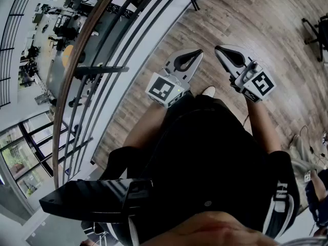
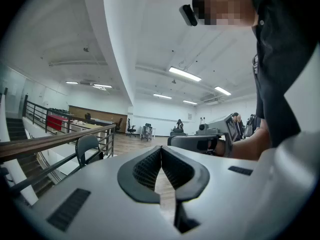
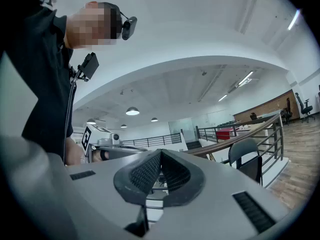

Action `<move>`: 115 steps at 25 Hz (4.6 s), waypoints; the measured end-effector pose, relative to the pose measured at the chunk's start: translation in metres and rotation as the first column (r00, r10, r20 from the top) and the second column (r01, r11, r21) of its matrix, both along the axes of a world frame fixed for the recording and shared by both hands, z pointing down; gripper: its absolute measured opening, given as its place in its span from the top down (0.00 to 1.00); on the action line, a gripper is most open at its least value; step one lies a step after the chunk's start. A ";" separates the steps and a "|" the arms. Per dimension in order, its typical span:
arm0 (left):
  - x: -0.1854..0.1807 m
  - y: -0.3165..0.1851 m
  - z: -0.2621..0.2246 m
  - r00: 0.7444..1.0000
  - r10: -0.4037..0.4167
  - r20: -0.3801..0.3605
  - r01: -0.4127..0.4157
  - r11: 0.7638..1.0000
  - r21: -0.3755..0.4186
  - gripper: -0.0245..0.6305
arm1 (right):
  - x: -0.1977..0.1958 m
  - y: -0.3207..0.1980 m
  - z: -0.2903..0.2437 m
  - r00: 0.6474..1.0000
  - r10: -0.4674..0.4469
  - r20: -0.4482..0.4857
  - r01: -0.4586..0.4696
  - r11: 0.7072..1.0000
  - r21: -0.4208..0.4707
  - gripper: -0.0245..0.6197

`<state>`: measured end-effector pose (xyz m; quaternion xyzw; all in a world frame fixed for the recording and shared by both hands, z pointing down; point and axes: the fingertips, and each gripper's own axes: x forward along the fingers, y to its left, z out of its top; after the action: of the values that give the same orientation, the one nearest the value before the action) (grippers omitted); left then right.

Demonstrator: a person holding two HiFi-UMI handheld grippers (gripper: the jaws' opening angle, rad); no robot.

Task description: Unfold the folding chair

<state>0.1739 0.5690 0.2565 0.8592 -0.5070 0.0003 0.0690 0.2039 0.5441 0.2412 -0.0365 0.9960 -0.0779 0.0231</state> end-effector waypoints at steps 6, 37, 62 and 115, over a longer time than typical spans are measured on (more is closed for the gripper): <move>-0.004 -0.002 -0.007 1.000 0.010 -0.013 -0.010 1.000 0.019 0.96 | -0.004 0.002 0.004 1.000 0.002 -0.011 -0.002 1.000 -0.001 0.95; 0.026 -0.005 -0.010 1.000 0.011 0.003 -0.011 0.999 0.032 0.96 | 0.013 0.007 -0.011 0.999 -0.015 0.048 0.012 0.998 0.060 0.95; -0.110 -0.137 0.007 0.998 0.060 -0.020 -0.059 0.997 0.051 0.96 | -0.109 -0.120 0.008 0.992 0.125 -0.016 -0.124 0.992 0.022 0.95; -0.201 -0.526 0.003 0.980 -0.197 -0.020 0.197 0.980 -0.010 0.96 | -0.192 -0.506 -0.004 0.996 -0.082 0.017 0.082 0.997 0.005 0.95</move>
<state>-0.0276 0.0433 0.2594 0.8044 -0.5889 -0.0135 0.0775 0.0121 0.0382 0.2369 0.0051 0.9966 -0.0772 0.0286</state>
